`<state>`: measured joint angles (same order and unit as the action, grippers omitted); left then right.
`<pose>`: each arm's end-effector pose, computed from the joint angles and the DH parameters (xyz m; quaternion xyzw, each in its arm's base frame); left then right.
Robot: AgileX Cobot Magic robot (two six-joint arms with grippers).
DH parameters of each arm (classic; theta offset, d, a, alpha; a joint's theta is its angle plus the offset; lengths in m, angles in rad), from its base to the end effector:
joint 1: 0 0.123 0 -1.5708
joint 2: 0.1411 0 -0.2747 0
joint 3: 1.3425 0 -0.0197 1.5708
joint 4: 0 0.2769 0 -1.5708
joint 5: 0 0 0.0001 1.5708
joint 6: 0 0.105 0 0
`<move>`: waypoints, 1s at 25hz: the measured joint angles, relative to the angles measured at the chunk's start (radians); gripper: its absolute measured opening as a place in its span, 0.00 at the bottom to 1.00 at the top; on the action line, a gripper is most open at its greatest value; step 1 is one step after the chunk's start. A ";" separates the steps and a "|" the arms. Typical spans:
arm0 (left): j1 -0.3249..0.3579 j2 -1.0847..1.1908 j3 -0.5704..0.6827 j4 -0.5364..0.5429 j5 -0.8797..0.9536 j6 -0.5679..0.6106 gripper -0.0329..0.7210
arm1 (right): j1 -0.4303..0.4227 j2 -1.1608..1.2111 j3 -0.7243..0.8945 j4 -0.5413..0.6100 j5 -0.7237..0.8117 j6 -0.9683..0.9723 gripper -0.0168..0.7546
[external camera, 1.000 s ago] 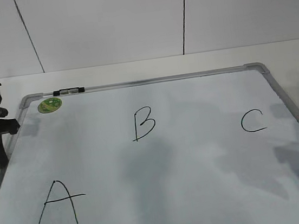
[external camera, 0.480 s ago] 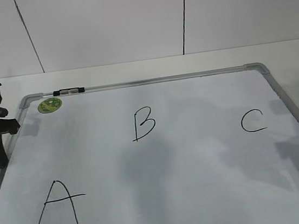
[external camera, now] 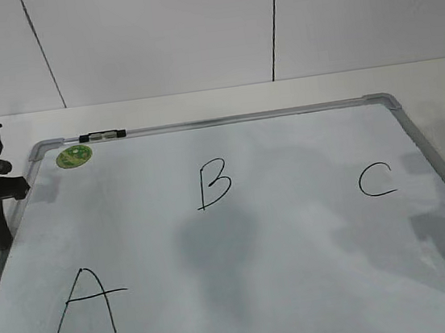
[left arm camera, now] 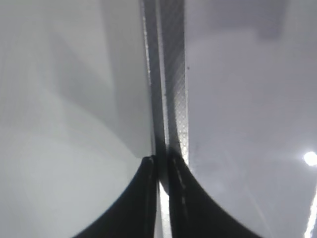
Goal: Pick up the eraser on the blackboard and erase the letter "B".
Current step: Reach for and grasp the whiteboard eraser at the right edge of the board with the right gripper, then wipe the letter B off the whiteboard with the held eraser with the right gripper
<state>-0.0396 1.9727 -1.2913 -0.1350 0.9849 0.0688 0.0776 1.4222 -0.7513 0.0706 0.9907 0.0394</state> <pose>0.3811 -0.0269 0.1152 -0.0166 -0.9983 0.0561 0.0033 0.2383 0.0247 0.1567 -0.0003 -0.9996 -0.0293 0.0035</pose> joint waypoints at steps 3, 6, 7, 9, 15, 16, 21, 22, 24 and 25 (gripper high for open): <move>0.000 0.000 0.000 0.000 0.000 0.000 0.07 | 0.000 0.026 -0.001 -0.002 -0.002 0.000 0.87; 0.000 0.000 0.000 0.000 0.000 0.000 0.07 | 0.002 0.046 -0.005 0.000 -0.002 0.000 0.87; 0.000 0.000 0.000 0.000 0.000 0.000 0.07 | 0.002 0.053 -0.006 0.002 0.000 0.000 0.87; 0.000 0.000 0.000 0.000 0.000 0.000 0.07 | 0.002 0.068 -0.008 0.004 0.000 0.000 0.87; 0.000 0.000 0.000 0.000 0.000 0.000 0.07 | 0.002 0.096 -0.008 0.006 0.011 0.002 0.87; 0.000 0.000 0.000 0.000 0.000 0.000 0.07 | 0.002 0.096 -0.008 0.006 0.013 0.002 0.87; 0.000 0.000 0.000 0.000 0.000 0.000 0.07 | 0.002 0.096 -0.008 0.006 0.015 0.002 0.87; 0.000 0.000 0.000 0.000 0.000 0.000 0.07 | 0.002 0.096 -0.008 0.006 0.015 0.002 0.87; 0.000 0.000 0.000 0.000 0.000 0.000 0.07 | 0.002 0.096 -0.008 0.006 0.015 0.002 0.85; 0.000 0.000 0.000 0.000 0.000 0.000 0.07 | 0.002 0.096 -0.008 0.006 0.015 0.002 0.84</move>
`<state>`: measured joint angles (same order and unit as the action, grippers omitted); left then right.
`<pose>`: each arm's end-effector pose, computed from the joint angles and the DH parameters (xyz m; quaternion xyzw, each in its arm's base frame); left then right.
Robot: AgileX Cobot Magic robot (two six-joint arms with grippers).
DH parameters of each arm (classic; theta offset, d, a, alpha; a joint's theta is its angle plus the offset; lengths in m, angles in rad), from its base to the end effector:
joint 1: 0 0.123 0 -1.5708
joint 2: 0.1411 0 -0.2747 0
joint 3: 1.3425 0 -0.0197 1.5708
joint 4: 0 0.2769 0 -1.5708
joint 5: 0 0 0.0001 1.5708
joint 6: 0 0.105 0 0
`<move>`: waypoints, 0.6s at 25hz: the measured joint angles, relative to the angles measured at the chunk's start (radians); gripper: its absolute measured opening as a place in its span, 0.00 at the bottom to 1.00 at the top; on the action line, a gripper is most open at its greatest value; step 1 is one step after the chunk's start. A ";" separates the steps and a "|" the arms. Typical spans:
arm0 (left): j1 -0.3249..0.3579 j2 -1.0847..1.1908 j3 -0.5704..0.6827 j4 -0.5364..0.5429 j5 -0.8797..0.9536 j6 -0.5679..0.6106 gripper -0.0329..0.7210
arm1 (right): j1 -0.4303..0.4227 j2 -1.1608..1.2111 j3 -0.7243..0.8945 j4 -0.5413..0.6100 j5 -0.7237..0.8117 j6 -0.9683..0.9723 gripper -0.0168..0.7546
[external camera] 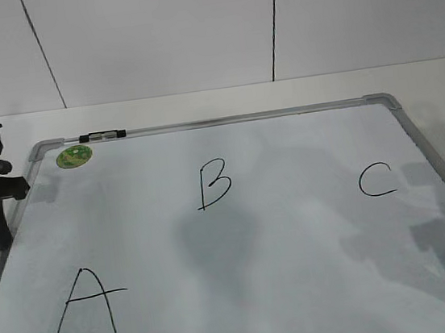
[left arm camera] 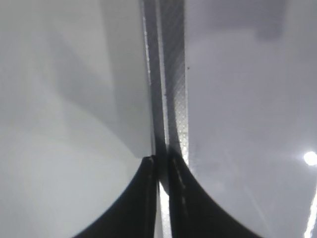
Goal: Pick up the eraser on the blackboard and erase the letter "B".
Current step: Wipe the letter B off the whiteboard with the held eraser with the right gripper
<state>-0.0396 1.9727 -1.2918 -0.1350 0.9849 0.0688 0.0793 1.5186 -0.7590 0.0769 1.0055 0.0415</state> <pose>0.3812 -0.0269 0.1153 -0.0166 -0.9983 0.0561 0.0031 0.2408 0.0260 0.1354 -0.0034 -0.9981 -0.0280 0.0553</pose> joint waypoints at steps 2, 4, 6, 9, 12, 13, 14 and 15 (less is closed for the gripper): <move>0.000 0.000 0.000 0.000 0.000 0.000 0.07 | 0.000 0.000 0.000 0.000 0.000 0.000 0.82; 0.000 0.000 0.000 0.000 0.000 0.000 0.07 | 0.000 0.000 0.000 0.000 0.000 0.000 0.79; 0.000 0.000 0.000 0.000 0.000 0.000 0.07 | 0.000 0.000 0.000 -0.002 0.000 0.000 0.78; 0.000 0.000 0.000 0.000 0.000 0.000 0.07 | 0.000 0.000 0.000 -0.003 0.000 0.000 0.77; 0.000 0.000 0.000 0.000 0.000 0.000 0.07 | 0.000 0.000 0.000 -0.003 0.000 0.000 0.77; 0.000 0.000 0.000 0.000 0.000 0.000 0.07 | 0.000 0.000 0.000 -0.003 -0.002 0.000 0.77; 0.000 0.000 0.000 0.000 0.000 0.000 0.07 | 0.000 0.000 0.000 -0.003 -0.002 0.000 0.77; 0.000 0.000 0.000 0.000 0.000 0.000 0.07 | 0.000 0.000 0.000 -0.003 -0.002 0.000 0.77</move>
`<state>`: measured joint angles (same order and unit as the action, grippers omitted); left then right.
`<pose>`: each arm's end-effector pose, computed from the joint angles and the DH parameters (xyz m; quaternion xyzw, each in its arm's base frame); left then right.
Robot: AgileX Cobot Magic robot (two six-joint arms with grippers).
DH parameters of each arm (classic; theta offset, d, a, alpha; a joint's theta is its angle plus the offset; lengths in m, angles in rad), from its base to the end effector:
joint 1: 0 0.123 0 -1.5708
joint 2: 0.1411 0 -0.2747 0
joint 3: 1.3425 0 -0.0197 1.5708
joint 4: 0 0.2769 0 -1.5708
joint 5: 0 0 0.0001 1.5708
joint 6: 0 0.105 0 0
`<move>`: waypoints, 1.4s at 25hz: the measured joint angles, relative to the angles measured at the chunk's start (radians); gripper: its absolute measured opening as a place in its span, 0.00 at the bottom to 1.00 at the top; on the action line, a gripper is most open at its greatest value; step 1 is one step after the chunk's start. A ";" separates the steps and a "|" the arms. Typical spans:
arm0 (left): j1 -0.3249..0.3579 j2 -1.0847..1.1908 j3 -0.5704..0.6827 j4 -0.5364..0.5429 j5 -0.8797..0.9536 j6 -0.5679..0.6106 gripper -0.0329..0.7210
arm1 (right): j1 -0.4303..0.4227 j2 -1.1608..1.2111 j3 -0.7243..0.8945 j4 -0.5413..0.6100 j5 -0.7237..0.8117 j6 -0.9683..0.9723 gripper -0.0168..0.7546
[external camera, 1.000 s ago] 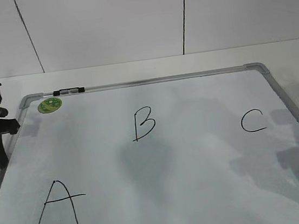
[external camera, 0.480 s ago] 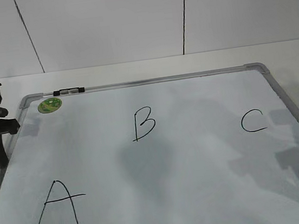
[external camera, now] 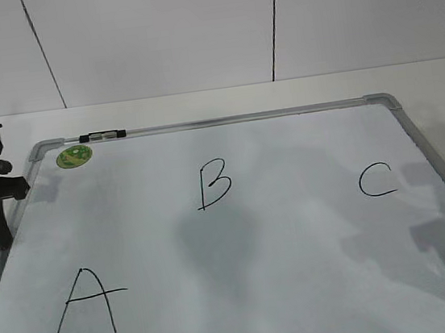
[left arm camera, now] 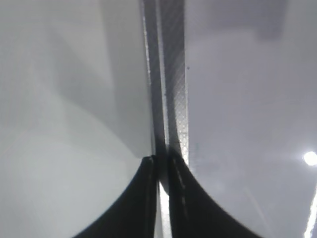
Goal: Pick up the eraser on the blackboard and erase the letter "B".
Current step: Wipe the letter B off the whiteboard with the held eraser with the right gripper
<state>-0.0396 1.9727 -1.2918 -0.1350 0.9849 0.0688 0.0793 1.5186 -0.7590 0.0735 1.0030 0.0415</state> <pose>0.3812 -0.0269 0.1153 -0.0166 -0.9983 0.0561 0.0031 0.2411 0.0257 0.1353 -0.0025 -0.9982 -0.0267 0.0540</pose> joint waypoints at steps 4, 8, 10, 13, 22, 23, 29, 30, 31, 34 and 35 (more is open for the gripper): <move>0.000 0.000 0.000 0.000 0.000 0.000 0.07 | 0.000 0.002 -0.014 0.000 0.016 0.000 0.77; 0.000 0.000 0.000 0.000 0.000 0.000 0.07 | 0.000 0.006 -0.089 -0.008 0.095 0.000 0.77; 0.000 0.000 0.000 0.000 0.000 0.000 0.07 | 0.000 0.006 -0.130 -0.011 0.135 0.000 0.76; 0.000 0.000 0.000 0.000 0.002 0.000 0.07 | 0.000 0.006 -0.203 -0.011 0.186 0.000 0.76; 0.000 0.000 0.000 0.000 0.002 0.000 0.07 | 0.049 0.056 -0.443 -0.021 0.212 0.037 0.76; 0.000 0.000 0.000 0.000 0.002 0.000 0.07 | 0.071 0.074 -0.467 -0.021 0.212 0.042 0.76; 0.000 0.000 -0.002 0.000 0.007 0.000 0.07 | 0.205 0.214 -0.671 -0.027 0.216 0.061 0.76; 0.000 0.000 -0.002 0.000 0.007 0.000 0.07 | 0.226 0.247 -0.706 -0.031 0.216 0.061 0.76; 0.000 0.000 -0.002 0.000 0.007 0.000 0.07 | 0.248 0.284 -0.749 -0.037 0.216 0.064 0.76; 0.000 0.000 -0.002 0.000 0.010 0.000 0.07 | 0.308 0.393 -0.870 -0.049 0.217 0.064 0.76; 0.000 0.000 -0.004 0.000 0.011 0.000 0.07 | 0.329 0.430 -0.912 -0.050 0.217 0.064 0.76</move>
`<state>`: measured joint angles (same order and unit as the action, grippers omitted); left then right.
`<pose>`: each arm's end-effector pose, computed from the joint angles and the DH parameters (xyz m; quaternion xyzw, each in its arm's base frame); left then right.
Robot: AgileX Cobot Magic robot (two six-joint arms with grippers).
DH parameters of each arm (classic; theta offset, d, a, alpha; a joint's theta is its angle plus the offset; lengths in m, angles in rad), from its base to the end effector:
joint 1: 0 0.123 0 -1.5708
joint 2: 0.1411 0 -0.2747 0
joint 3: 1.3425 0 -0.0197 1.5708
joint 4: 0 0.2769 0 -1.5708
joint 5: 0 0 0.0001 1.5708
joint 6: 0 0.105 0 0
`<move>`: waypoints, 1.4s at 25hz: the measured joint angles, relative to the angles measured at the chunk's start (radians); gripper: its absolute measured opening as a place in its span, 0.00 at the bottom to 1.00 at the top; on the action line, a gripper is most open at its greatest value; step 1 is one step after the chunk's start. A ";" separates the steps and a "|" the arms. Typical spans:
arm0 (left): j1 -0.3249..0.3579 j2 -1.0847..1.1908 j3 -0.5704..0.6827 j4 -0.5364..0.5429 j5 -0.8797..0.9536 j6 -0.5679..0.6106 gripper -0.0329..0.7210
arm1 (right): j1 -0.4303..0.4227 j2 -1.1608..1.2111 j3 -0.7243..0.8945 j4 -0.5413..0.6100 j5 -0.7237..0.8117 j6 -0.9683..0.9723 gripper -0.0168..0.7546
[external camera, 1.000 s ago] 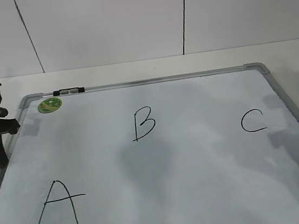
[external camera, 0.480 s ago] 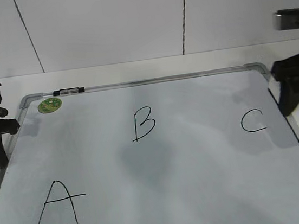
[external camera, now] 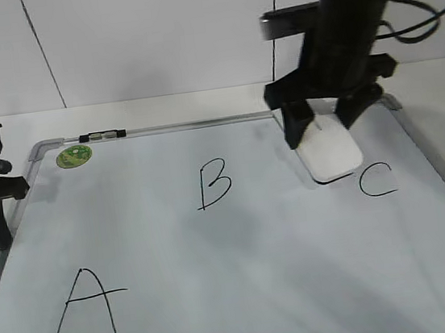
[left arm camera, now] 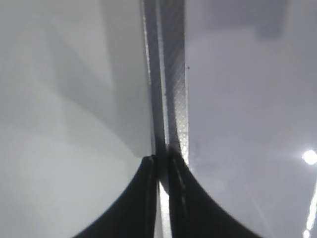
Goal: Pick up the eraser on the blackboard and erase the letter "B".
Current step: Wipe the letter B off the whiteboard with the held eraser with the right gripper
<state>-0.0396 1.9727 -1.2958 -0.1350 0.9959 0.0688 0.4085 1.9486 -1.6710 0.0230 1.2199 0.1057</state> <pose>0.3811 -0.0270 0.1163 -0.0170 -0.9982 0.0564 0.0066 0.3924 0.1723 0.2248 -0.1473 0.9858 0.0311 0.0747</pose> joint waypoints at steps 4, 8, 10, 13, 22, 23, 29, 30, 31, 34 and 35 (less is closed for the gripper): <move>0.000 0.002 0.000 0.000 0.005 0.000 0.07 | 0.062 0.125 -0.151 -0.002 0.002 0.001 0.76; 0.000 0.002 0.000 0.000 0.012 0.000 0.07 | 0.087 0.235 -0.262 -0.002 0.002 -0.007 0.76; 0.000 0.002 0.000 0.000 0.019 0.000 0.07 | 0.089 0.282 -0.302 -0.002 0.002 -0.009 0.76; 0.000 0.002 0.000 0.000 0.023 0.000 0.07 | 0.089 0.337 -0.354 -0.004 0.002 -0.011 0.76; 0.000 0.002 0.000 0.000 0.030 0.000 0.07 | 0.089 0.430 -0.456 -0.008 0.029 -0.023 0.76; 0.000 0.002 0.000 0.000 0.030 0.000 0.07 | 0.089 0.432 -0.458 -0.008 0.029 -0.023 0.76; 0.000 0.002 0.000 0.000 0.030 0.000 0.07 | 0.094 0.434 -0.460 -0.011 0.032 -0.025 0.76; 0.000 0.002 0.000 0.000 0.030 0.000 0.07 | 0.098 0.434 -0.460 -0.015 0.032 -0.025 0.76; 0.002 0.002 0.000 0.000 0.030 0.000 0.07 | 0.102 0.434 -0.460 -0.023 0.032 -0.025 0.76; 0.002 0.002 0.000 0.000 0.032 0.000 0.07 | 0.140 0.434 -0.460 -0.047 0.027 -0.029 0.76; 0.002 0.002 0.000 0.000 0.032 0.000 0.07 | 0.154 0.436 -0.460 -0.047 0.023 -0.029 0.76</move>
<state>-0.0378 1.9746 -1.2957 -0.1355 1.0281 0.0688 0.5623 2.3846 -2.1310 -0.0244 1.2430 0.0764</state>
